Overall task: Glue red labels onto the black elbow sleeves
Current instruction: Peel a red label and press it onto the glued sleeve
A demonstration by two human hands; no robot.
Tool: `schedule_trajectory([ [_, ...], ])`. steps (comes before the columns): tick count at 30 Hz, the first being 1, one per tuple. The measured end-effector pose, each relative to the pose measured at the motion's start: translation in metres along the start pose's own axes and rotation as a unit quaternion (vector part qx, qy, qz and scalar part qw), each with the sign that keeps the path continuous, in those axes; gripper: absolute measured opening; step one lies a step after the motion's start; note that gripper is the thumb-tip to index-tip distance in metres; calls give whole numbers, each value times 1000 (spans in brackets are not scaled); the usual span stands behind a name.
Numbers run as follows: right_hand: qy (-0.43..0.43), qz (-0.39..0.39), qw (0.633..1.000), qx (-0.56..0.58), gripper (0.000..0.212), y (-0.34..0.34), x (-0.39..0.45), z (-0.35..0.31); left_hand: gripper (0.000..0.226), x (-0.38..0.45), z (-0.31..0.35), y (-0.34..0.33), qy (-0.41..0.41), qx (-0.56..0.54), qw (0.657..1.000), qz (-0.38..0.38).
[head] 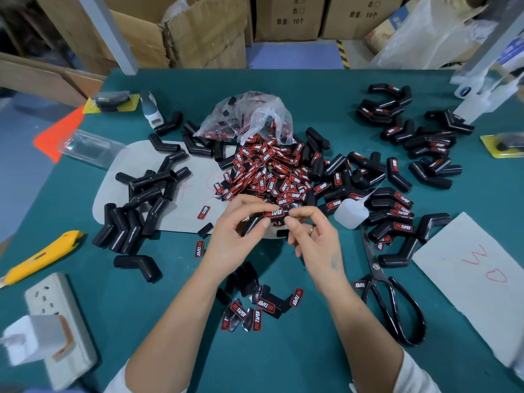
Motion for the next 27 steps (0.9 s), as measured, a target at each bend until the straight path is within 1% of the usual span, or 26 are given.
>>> schedule_trajectory([
  [3,33,4,999,-22,4,1,0,-4,30,-3,5,-4,-27,41,999,-7],
  [7,61,3,998,-12,20,0,-1,-5,25,-3,10,-4,-53,71,996,8],
  [9,72,-8,997,-10,26,-3,-1,-8,20,-3,10,-2,-47,50,998,13],
  [11,87,-19,996,-14,30,-4,-2,-10,17,-2,7,0,-24,6,1000,12],
  [13,94,-28,995,-18,28,-6,-2,-10,19,-1,2,0,2,-34,999,14],
  [16,74,-35,997,2,22,-7,-1,-8,26,-2,1,0,2,-31,999,23],
  [20,32,-23,998,39,24,-7,0,-3,17,-4,8,-1,-40,-7,999,34],
  [24,14,-19,999,37,18,-5,0,0,16,-6,10,-4,-44,12,998,42],
  [27,14,-15,999,38,21,-4,1,-1,15,-6,12,-3,-45,21,998,45],
])
Point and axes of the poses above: each hand's wrist, its own x-axis towards the middle knuckle, its own y-axis out of the back of the hand, z = x × y, the point moved 8 cm from there along x, towards the middle knuckle, and after that the axes turned 7 degrees about y, right-handed, at the moved point
